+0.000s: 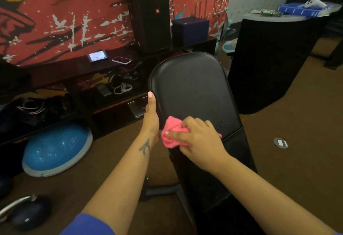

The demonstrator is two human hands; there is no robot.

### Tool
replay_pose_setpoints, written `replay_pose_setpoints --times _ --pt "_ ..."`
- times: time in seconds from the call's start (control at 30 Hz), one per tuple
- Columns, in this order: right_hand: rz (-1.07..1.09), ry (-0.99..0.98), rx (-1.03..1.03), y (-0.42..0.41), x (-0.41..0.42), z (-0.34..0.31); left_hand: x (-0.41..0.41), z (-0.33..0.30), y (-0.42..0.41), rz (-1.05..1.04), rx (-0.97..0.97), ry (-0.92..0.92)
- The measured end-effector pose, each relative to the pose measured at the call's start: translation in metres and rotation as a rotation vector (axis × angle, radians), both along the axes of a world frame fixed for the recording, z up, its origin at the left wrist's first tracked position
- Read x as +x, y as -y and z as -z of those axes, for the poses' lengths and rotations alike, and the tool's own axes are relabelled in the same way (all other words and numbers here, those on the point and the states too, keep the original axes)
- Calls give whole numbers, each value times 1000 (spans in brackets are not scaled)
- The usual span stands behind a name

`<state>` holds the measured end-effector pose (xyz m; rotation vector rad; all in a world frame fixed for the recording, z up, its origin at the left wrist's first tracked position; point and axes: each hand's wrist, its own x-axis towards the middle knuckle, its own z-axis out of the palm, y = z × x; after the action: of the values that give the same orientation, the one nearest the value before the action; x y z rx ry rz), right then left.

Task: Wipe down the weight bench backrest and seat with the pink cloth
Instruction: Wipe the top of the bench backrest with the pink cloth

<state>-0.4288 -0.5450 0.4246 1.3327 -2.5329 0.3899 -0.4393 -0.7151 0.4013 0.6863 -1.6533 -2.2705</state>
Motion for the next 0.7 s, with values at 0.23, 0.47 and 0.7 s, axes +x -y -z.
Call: replay_pose_setpoints --times 0.23,0.47,0.7 --pt "110 -4 -14 -22 -15 -3 12 -18 -9 -54 -83 -32" --pt "-43 -2 77 -16 9 14 13 -21 -10 -79 -130 5" --pt "109 26 -3 -24 -7 2 12 -20 -11 -112 -128 32"
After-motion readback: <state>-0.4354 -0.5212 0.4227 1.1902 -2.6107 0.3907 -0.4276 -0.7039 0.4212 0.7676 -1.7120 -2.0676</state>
